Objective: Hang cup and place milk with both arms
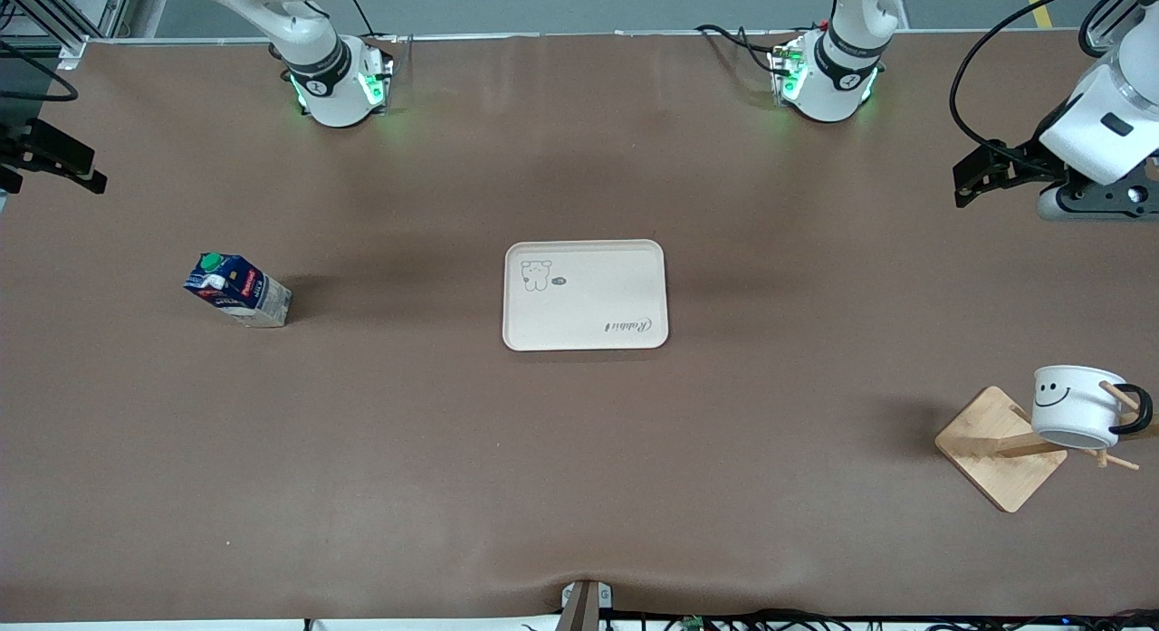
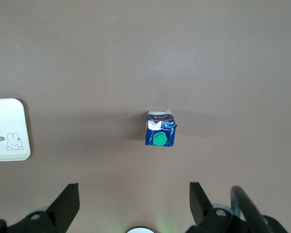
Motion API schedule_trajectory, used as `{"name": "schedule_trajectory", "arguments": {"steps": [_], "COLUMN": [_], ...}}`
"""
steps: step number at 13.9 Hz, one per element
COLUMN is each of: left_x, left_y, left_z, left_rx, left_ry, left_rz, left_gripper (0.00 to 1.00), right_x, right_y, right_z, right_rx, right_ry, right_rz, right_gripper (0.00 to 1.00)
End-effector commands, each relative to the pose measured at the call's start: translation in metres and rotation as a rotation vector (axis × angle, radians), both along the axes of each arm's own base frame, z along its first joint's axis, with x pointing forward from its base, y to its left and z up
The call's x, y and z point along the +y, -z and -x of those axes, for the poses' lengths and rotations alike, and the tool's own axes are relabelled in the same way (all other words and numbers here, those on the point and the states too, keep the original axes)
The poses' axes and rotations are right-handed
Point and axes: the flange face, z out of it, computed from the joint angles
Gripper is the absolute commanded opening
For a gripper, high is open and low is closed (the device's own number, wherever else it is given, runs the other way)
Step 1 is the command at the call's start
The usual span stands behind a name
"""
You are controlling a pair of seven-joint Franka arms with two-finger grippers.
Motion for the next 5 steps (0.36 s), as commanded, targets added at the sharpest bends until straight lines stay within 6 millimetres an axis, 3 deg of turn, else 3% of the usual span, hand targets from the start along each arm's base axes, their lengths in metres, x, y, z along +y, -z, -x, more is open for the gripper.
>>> {"name": "schedule_trajectory", "arguments": {"steps": [1,5], "left_x": [0.0005,0.0057], "left_y": [-0.0080,-0.0116], "left_z": [0.0021,0.0036], "left_rx": [-0.009,-0.007], "left_ry": [-0.010,-0.024], "left_rz": [-0.002,-0.002], "left_gripper": [1.00,1.00], "right_x": [-0.0030,-0.0030], "right_y": [-0.0035,-0.0048], "right_z": [0.0025,0.0020], "right_rx": [0.000,-0.003], "right_ry": [0.002,0.008], "right_rz": [0.009,0.009], "right_gripper": [1.00,1.00]}}
